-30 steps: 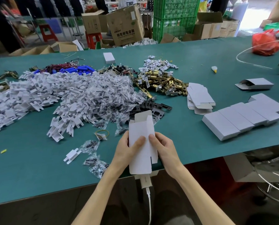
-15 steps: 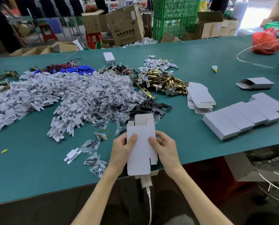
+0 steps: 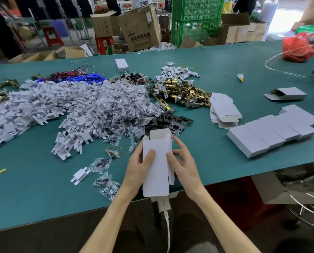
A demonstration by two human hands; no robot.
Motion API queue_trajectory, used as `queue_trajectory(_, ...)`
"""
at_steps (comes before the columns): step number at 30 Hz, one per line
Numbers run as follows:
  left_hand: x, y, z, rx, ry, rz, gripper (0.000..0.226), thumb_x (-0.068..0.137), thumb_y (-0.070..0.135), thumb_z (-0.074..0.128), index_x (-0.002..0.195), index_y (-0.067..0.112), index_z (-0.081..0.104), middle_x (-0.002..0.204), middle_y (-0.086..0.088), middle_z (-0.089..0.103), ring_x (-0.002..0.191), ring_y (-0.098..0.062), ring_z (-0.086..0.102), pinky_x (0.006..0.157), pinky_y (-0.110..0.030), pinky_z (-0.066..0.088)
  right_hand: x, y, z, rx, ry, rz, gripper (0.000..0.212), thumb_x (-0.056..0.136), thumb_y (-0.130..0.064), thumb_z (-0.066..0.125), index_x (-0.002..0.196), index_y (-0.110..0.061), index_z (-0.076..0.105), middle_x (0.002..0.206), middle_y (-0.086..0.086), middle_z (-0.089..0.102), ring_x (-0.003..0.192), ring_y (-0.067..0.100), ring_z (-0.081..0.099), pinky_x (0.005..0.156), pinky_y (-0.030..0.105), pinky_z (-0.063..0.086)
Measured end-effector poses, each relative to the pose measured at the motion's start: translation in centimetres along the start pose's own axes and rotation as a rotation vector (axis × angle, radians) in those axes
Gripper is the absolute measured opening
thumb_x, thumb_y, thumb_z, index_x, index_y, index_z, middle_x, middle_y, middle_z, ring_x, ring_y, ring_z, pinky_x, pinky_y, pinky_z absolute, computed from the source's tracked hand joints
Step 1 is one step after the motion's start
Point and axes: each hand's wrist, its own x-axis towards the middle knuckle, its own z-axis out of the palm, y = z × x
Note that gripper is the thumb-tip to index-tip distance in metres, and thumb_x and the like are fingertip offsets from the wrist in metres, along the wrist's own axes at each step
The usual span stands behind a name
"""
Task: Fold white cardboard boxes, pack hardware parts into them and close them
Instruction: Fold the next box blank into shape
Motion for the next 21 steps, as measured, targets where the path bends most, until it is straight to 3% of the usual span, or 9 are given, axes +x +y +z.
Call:
queue_trajectory(4, 0.09, -0.07, -0.32, -0.056, -0.01, -0.084, 0.047, 0.101, 0.041, 0.062, 0.147, 0.039, 0.054, 0.125, 0.009, 0.073, 0.095, -0.021, 0.076, 0.068, -0.033, 0.062, -0.23, -0.02, 0.28, -0.02, -0.016, -0.013, 0.061, 0.098, -0.033, 0.065, 0.152, -0.042, 0.038, 0.113, -0.004, 0.067, 0.096, 0.016, 0.073, 0.081, 0.036, 0.062)
queue_trajectory(8, 0.14, -0.21, -0.54, -0.074, 0.002, -0.074, 0.045, 0.096, 0.04, 0.064, 0.141, 0.032, 0.062, 0.124, -0.002, 0.075, 0.094, -0.022, 0.075, 0.068, -0.035, 0.061, -0.27, 0.19, 0.39, -0.05, -0.024, -0.008, 0.06, 0.098, -0.026, 0.068, 0.151, -0.037, 0.042, 0.116, -0.003, 0.067, 0.092, 0.023, 0.075, 0.081, 0.048, 0.062)
queue_trajectory(16, -0.01, -0.39, -0.63, -0.034, 0.033, -0.036, 0.023, 0.093, 0.036, 0.07, 0.113, 0.024, 0.071, 0.102, -0.005, 0.074, 0.083, -0.024, 0.07, 0.066, -0.039, 0.062, -0.36, -0.2, -0.06, 0.045, -0.087, 0.008, 0.053, 0.091, -0.028, 0.07, 0.141, -0.031, 0.053, 0.107, -0.01, 0.069, 0.095, 0.022, 0.074, 0.074, 0.031, 0.06)
queue_trajectory(21, -0.07, -0.24, -0.61, -0.027, 0.03, -0.035, 0.024, 0.092, 0.034, 0.072, 0.113, 0.022, 0.073, 0.101, -0.006, 0.076, 0.082, -0.021, 0.07, 0.067, -0.039, 0.062, -0.45, -0.24, -0.23, 0.04, -0.095, -0.006, 0.044, 0.09, -0.027, 0.068, 0.133, -0.028, 0.059, 0.112, -0.008, 0.067, 0.095, 0.016, 0.07, 0.077, 0.03, 0.058)
